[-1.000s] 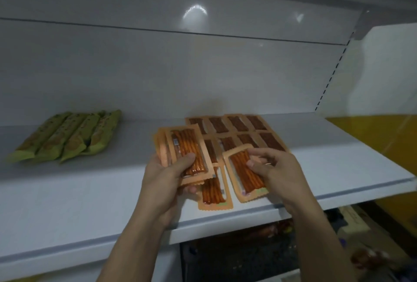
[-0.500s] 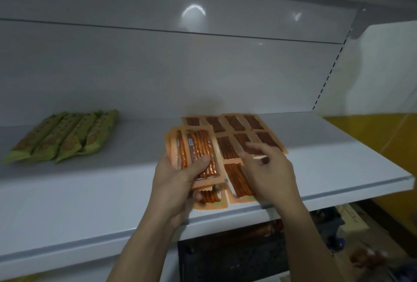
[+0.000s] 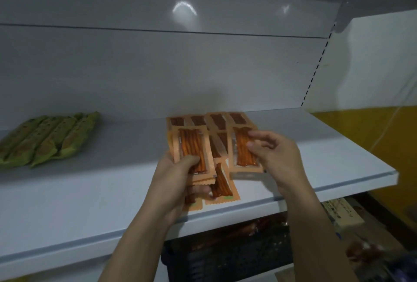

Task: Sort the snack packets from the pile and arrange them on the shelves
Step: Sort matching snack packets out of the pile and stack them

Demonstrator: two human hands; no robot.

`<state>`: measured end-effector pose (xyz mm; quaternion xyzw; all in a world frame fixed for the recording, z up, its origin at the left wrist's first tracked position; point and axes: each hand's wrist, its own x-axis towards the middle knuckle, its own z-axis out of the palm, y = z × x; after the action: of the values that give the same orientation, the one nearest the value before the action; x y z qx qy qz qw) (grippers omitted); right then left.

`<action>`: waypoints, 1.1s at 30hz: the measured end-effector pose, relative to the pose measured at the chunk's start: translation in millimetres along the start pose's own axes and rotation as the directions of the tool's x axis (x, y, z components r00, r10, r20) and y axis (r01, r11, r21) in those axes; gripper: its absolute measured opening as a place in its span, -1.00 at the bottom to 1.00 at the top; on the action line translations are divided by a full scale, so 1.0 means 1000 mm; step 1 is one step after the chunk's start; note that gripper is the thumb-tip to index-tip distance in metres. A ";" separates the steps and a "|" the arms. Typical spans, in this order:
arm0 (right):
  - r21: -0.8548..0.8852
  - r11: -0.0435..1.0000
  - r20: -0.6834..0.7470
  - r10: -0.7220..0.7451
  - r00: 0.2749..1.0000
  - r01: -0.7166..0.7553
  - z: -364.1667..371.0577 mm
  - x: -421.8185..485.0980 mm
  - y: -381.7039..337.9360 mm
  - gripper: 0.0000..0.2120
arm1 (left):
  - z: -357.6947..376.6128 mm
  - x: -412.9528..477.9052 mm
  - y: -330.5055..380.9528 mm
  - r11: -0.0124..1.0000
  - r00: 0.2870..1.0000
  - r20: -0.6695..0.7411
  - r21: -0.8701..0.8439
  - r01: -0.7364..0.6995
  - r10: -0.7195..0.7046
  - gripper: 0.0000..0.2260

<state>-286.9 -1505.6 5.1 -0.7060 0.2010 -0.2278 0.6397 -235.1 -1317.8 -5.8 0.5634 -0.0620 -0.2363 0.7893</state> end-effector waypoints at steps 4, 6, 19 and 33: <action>-0.170 0.978 0.053 0.129 0.990 -0.118 -0.029 0.007 0.019 -0.82 | 0.007 0.005 -0.004 0.996 0.998 -0.025 0.070 -0.063 0.065 -0.78; -0.222 0.965 0.085 0.160 0.983 -0.138 -0.029 0.012 0.027 -0.82 | 0.010 0.007 -0.006 0.993 0.995 -0.055 0.091 -0.076 0.081 -0.78; -0.718 0.687 0.056 -0.100 0.993 0.109 -0.012 0.009 0.042 -0.73 | 0.030 0.010 -0.013 0.990 0.984 -0.130 0.088 -0.110 0.121 -0.67; 0.055 0.996 0.123 -0.081 0.989 0.075 -0.034 0.026 0.010 -0.61 | 0.062 0.016 -0.023 0.994 0.992 0.082 0.058 -0.096 0.091 -0.77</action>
<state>-285.3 -1549.1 -0.5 -0.7101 0.1269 -0.2129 0.6591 -250.8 -1384.4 -7.6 0.5743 -0.1268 -0.2190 0.7785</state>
